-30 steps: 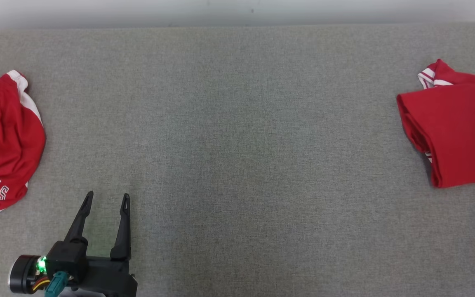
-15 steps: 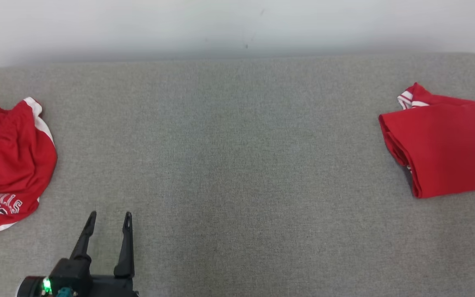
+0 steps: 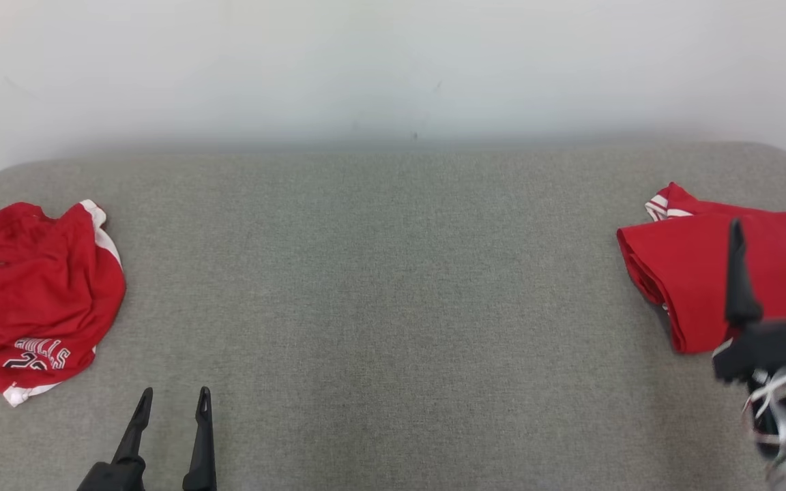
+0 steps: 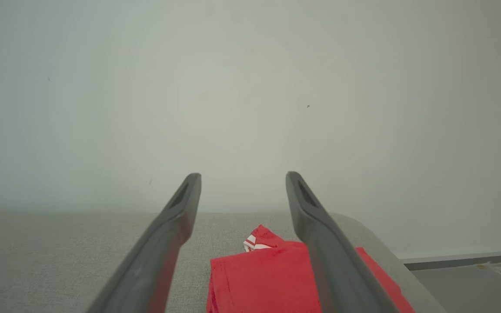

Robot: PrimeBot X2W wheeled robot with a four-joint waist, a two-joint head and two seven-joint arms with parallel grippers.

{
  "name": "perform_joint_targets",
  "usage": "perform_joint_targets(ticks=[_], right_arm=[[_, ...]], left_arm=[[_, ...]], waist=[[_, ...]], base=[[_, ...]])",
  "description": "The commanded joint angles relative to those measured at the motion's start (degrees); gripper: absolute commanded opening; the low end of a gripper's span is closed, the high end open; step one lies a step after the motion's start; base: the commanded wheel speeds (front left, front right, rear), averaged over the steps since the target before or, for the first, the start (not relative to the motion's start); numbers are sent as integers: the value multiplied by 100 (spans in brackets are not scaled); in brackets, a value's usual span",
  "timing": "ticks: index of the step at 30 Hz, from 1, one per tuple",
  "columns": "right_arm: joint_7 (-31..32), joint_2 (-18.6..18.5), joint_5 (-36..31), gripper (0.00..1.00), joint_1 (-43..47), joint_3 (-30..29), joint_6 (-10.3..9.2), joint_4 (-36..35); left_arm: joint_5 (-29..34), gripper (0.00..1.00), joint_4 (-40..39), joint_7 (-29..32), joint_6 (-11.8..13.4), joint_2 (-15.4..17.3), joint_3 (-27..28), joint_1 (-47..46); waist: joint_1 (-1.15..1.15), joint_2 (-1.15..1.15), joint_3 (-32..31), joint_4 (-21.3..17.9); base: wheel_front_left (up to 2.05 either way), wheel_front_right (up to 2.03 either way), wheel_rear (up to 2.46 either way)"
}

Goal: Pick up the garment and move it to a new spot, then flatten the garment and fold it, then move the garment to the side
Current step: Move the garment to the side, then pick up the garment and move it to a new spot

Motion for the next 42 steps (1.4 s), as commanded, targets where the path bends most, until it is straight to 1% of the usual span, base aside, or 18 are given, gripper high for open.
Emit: perform_joint_targets(ticks=[1,5,10,13,18,23,28,34,42], right_arm=[[-3,76,-51,100,167,-23,-11,-108],[-4,426,-214,100,879,-188,-11,-770],[-4,835,-323,100,1588,-323,-11,-1355],[-4,1063,-419,100,1910,-362,-11,-1599],[-4,1311,-525,100,2243,-327,-11,-1807],[-4,1395,-526,100,2352,-182,-11,-1801],[-4,1402,-276,100,2276,-11,-11,-1661],[-4,1402,-214,100,2303,1,-11,-1602],[-4,1402,-341,100,2351,-151,-11,-1542]], left_arm=[[-9,100,-5,-13,-7,-17,13,49],[-27,100,-3,-13,-8,-37,52,155],[-22,100,-8,-13,-6,-54,85,260],[-27,100,-26,-13,-7,-61,106,260],[-21,100,-47,-13,-4,-68,129,326],[-22,100,-27,-13,-10,-75,151,340],[-14,100,5,-13,-17,-79,139,341],[-25,100,15,-13,-23,-85,122,364],[-19,100,-16,-13,5,-92,133,448]], waist=[[1,1,-64,38],[1,1,-185,64],[1,1,-317,83],[1,1,-343,89],[1,1,-368,105],[1,1,-374,82],[1,1,-404,89],[1,1,-441,106],[1,1,-485,83]], base=[[0,0,0],[0,0,0],[0,0,0],[0,0,0],[0,0,0],[0,0,0],[0,0,0],[0,0,0],[0,0,0]])
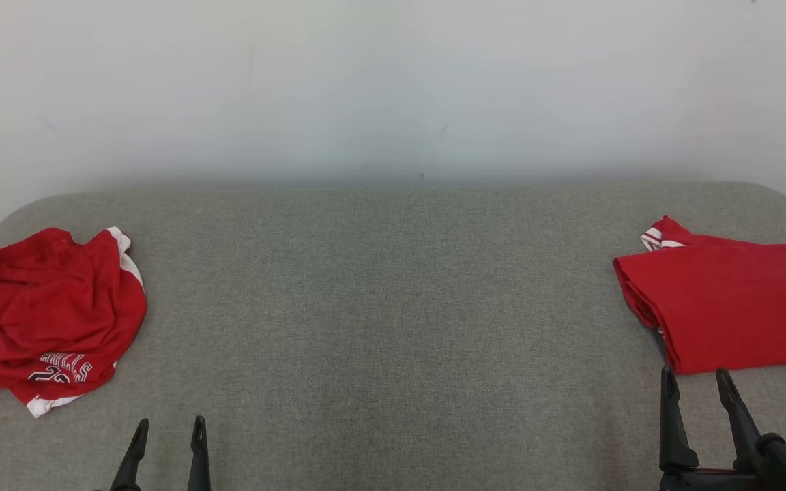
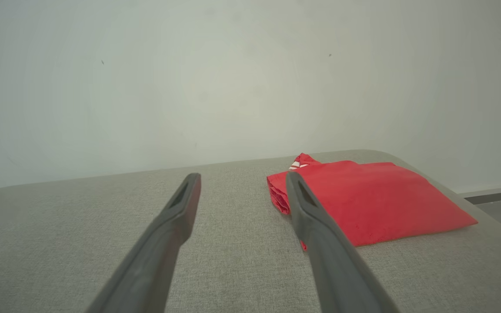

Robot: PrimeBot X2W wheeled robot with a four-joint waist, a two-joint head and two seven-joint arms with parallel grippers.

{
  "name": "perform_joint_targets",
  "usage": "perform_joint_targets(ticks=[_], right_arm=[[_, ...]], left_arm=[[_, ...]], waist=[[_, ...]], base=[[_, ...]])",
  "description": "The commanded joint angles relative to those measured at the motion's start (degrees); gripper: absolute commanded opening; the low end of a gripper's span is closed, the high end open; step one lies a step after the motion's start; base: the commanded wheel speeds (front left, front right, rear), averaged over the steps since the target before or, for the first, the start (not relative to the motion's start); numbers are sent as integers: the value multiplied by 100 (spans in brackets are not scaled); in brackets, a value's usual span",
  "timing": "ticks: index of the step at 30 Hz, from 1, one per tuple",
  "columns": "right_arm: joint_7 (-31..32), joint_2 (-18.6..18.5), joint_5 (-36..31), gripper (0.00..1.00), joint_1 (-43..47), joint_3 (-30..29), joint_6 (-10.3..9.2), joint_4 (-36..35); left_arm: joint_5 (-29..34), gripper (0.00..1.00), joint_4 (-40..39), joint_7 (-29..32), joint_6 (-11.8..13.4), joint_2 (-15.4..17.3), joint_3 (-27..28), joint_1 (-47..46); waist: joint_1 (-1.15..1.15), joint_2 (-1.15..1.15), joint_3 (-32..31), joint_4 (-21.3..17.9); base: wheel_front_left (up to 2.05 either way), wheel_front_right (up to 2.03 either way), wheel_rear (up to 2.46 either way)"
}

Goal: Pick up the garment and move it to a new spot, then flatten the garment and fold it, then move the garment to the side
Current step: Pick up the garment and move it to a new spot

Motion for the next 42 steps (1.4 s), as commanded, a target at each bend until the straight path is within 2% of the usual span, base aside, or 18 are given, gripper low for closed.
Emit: perform_joint_targets(ticks=[1,30,36,42], right_arm=[[-3,9,-28,100,35,-22,-11,19],[-3,9,107,100,182,129,-11,270],[-3,9,134,100,242,148,-11,275],[-3,7,151,100,266,123,-11,256]], left_arm=[[5,100,-10,-13,4,-11,-9,103],[187,100,102,-13,23,53,36,-51],[214,100,93,-13,35,52,29,-68],[237,100,128,-13,44,84,42,-94]], waist=[[0,0,-3,2],[0,0,-11,44],[0,0,-11,193],[0,0,-11,629]], base=[[0,0,0],[0,0,0],[0,0,0],[0,0,0]])
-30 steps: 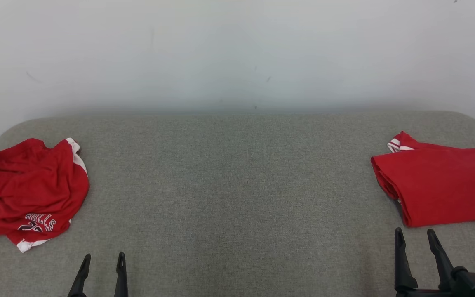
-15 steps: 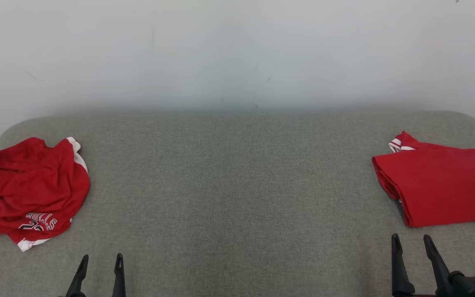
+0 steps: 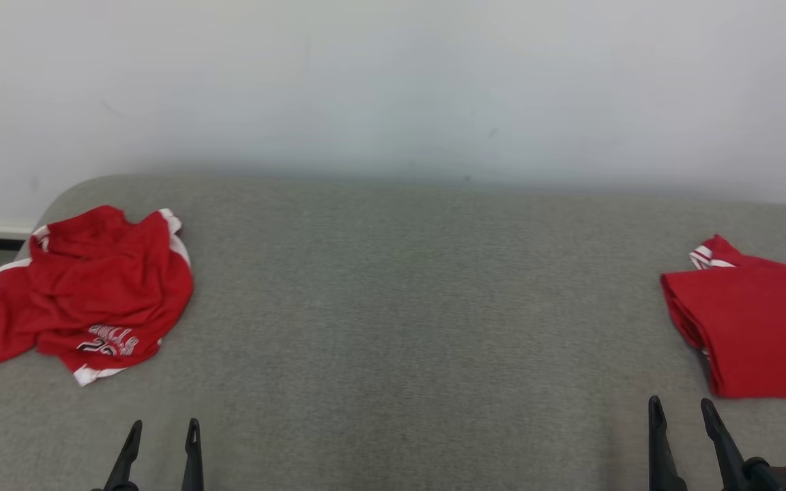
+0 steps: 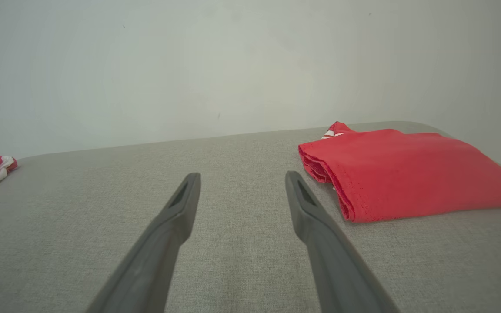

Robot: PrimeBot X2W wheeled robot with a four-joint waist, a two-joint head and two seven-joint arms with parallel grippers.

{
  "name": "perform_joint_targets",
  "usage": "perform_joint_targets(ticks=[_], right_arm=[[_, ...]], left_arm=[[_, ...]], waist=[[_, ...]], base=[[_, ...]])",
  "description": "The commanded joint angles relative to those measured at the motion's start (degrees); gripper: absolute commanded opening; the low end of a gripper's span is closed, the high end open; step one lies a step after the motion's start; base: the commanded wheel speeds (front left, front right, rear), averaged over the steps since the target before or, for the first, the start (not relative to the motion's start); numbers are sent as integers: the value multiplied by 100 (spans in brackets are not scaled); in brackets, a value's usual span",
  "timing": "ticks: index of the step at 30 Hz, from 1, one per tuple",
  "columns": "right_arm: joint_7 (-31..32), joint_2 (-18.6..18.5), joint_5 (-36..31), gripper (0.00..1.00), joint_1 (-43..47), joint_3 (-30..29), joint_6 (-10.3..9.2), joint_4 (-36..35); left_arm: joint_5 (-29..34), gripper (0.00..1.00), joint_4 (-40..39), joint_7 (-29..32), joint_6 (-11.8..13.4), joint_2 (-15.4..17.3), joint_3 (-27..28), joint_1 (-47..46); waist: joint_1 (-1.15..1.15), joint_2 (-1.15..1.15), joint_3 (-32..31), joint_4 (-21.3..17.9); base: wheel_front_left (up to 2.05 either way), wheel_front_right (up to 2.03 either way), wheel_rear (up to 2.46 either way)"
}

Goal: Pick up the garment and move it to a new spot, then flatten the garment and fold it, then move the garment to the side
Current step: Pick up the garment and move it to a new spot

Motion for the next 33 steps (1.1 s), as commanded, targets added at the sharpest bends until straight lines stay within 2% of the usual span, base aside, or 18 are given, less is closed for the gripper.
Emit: perform_joint_targets(ticks=[1,8,17,25,33], right_arm=[[-3,7,13,100,25,2,-11,-13],[-3,6,70,100,61,57,-11,45],[-3,5,158,100,31,181,-11,125],[-3,4,233,100,10,255,-11,154],[-3,4,248,100,55,311,-11,160]], left_arm=[[16,100,2,-13,-3,34,19,-48],[-16,100,17,-13,41,62,90,67],[-11,100,-45,-13,87,54,118,188],[-33,100,-31,-13,89,121,203,243],[-43,100,-78,-13,100,114,255,273]], waist=[[0,0,0,264],[0,0,-42,1095],[0,0,-110,1839],[0,0,-160,2164],[0,0,-171,2206]], base=[[0,0,0],[0,0,0],[0,0,0],[0,0,0],[0,0,0]])
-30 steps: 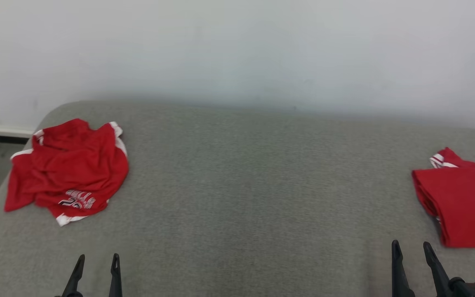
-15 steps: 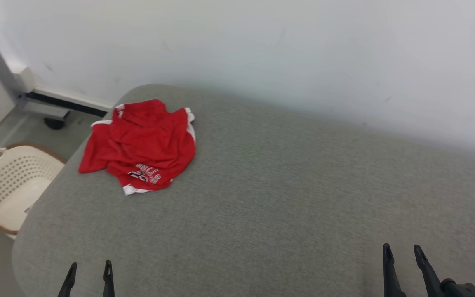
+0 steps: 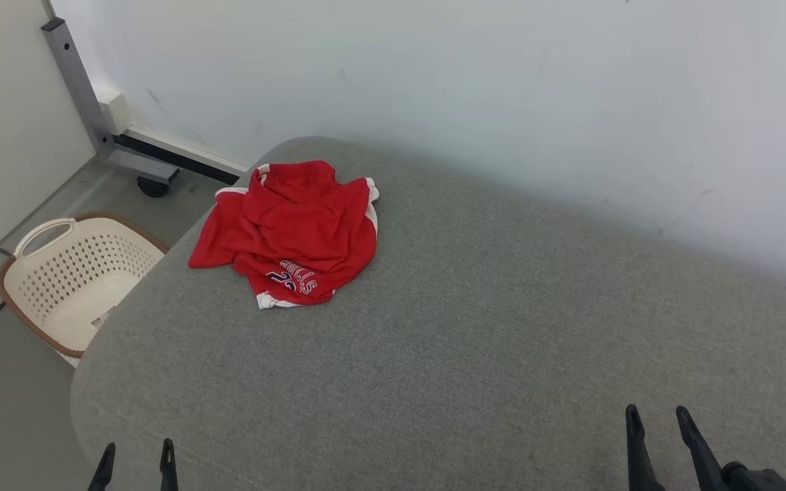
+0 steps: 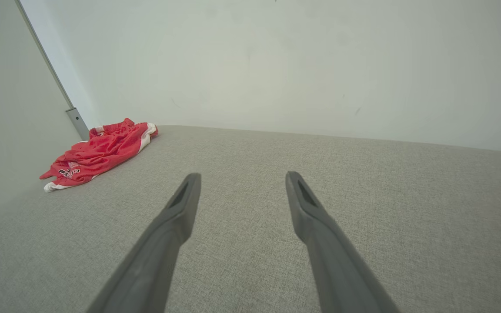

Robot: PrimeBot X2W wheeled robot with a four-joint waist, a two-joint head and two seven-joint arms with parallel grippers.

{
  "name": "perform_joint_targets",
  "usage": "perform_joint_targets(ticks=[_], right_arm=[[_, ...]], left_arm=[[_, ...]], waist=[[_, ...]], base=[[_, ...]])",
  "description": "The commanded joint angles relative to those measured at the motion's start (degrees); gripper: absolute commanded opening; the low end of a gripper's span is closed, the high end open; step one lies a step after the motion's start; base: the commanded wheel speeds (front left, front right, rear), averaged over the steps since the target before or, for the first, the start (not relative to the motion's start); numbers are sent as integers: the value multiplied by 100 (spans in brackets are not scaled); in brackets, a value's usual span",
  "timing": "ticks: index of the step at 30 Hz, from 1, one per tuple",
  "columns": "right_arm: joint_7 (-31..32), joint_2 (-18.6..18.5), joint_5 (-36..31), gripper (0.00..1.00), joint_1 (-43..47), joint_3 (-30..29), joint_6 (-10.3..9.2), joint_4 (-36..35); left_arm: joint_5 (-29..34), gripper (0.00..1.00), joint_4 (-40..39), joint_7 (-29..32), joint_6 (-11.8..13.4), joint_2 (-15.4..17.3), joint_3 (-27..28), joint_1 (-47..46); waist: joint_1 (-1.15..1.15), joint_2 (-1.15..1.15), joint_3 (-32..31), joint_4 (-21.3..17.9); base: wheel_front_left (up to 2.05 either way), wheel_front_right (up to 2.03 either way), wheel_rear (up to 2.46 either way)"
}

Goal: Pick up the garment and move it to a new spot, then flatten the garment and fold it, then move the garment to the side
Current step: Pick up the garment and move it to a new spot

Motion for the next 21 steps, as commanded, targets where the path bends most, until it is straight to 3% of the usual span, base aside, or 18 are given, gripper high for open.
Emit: perform_joint_targets(ticks=[1,10,21], right_arm=[[-3,1,33,100,51,28,-11,6],[-3,2,-81,100,-124,152,-11,9],[-4,-3,-289,100,-754,704,-11,-169]], left_arm=[[-12,100,-34,-13,31,-2,31,3],[-204,100,-14,-13,-12,68,133,-400],[-729,100,860,172,-123,816,307,-2390]], waist=[[0,0,-1,-22],[0,0,90,-404],[0,0,842,-1629]], base=[[0,0,0],[0,0,0],[0,0,0]])
